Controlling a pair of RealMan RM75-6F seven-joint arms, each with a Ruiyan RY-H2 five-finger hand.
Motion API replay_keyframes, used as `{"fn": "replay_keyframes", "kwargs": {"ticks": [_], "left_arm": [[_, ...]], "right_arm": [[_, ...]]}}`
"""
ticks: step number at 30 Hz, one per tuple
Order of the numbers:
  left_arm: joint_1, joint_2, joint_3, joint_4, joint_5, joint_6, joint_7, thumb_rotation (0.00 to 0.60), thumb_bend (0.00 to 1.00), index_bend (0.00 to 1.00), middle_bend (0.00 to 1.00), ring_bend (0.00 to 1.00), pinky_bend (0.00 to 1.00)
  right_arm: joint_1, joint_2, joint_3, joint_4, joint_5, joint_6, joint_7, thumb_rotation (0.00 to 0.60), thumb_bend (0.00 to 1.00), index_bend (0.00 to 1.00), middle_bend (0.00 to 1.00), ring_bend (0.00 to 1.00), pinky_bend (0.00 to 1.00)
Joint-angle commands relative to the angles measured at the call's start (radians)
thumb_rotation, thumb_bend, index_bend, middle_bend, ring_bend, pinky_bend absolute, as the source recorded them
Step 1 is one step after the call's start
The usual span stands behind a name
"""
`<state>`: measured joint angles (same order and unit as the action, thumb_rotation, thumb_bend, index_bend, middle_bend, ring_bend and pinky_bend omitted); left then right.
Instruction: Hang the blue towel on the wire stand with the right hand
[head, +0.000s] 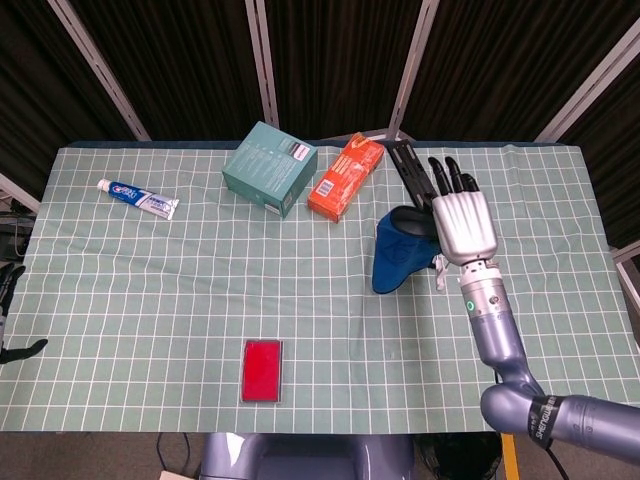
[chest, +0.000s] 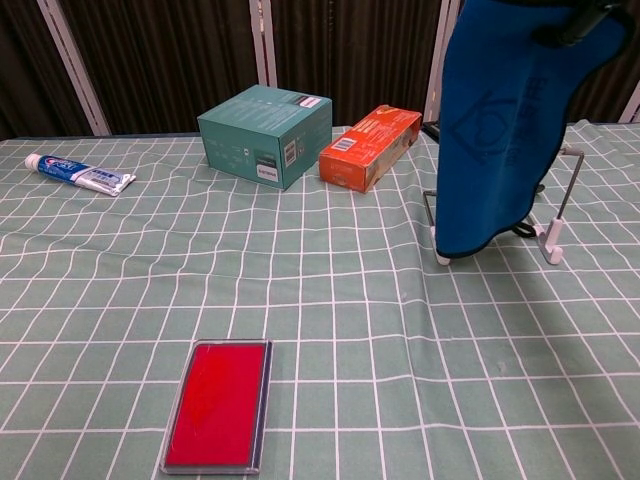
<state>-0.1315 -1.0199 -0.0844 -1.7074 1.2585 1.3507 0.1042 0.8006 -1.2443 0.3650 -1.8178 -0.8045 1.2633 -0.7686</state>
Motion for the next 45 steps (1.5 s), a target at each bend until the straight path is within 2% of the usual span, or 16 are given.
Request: {"fn": "replay_keyframes", "kwargs": {"ticks": [1,8,11,16,21,26,31,45], "left_arm": [[-0.002,-0.002,-0.003,0.005,-0.009,-0.006,0.001,0.6,0.0,0.0,0.0,0.0,0.0],[-0.001,-0.001,-0.008,0.009,-0.02,-0.006,-0.004,0.6,0.0,0.0,0.0,0.0,0.0],[-0.002,-0.002,-0.009,0.012,-0.027,-0.009,0.0,0.6,0.0,0.0,0.0,0.0,0.0],[-0.008,-0.009,-0.012,0.018,-0.045,-0.023,0.011,0.6,0.0,0.0,0.0,0.0,0.0],[-0.014,-0.016,-0.013,0.024,-0.059,-0.036,0.022,0.6,0.0,0.0,0.0,0.0,0.0],[-0.017,-0.019,-0.014,0.031,-0.068,-0.042,0.024,0.6,0.0,0.0,0.0,0.0,0.0],[-0.02,-0.023,-0.012,0.032,-0.067,-0.046,0.033,0.6,0.0,0.0,0.0,0.0,0.0],[-0.026,-0.031,-0.013,0.042,-0.08,-0.056,0.042,0.6,0.0,0.0,0.0,0.0,0.0]], "right_arm": [[0.042,-0.028,0.03,0.046,0.061,0.0,-0.037,0.6,0.47,0.75,0.05,0.0,0.22],[0.105,-0.053,0.061,0.164,0.175,-0.037,-0.077,0.6,0.47,0.77,0.05,0.0,0.22],[0.125,-0.06,0.06,0.216,0.214,-0.063,-0.086,0.6,0.47,0.83,0.05,0.0,0.22],[0.147,-0.066,0.045,0.284,0.272,-0.121,-0.1,0.6,0.47,0.75,0.05,0.0,0.22],[0.158,-0.053,0.026,0.306,0.327,-0.176,-0.108,0.6,0.47,0.75,0.05,0.0,0.22],[0.144,-0.023,0.014,0.265,0.302,-0.2,-0.058,0.6,0.47,0.74,0.05,0.0,0.22],[0.143,-0.002,-0.019,0.232,0.262,-0.192,-0.069,0.6,0.47,0.74,0.05,0.0,0.22],[0.211,-0.082,-0.075,0.39,0.364,-0.231,-0.146,0.6,0.47,0.75,0.05,0.0,0.22]]}}
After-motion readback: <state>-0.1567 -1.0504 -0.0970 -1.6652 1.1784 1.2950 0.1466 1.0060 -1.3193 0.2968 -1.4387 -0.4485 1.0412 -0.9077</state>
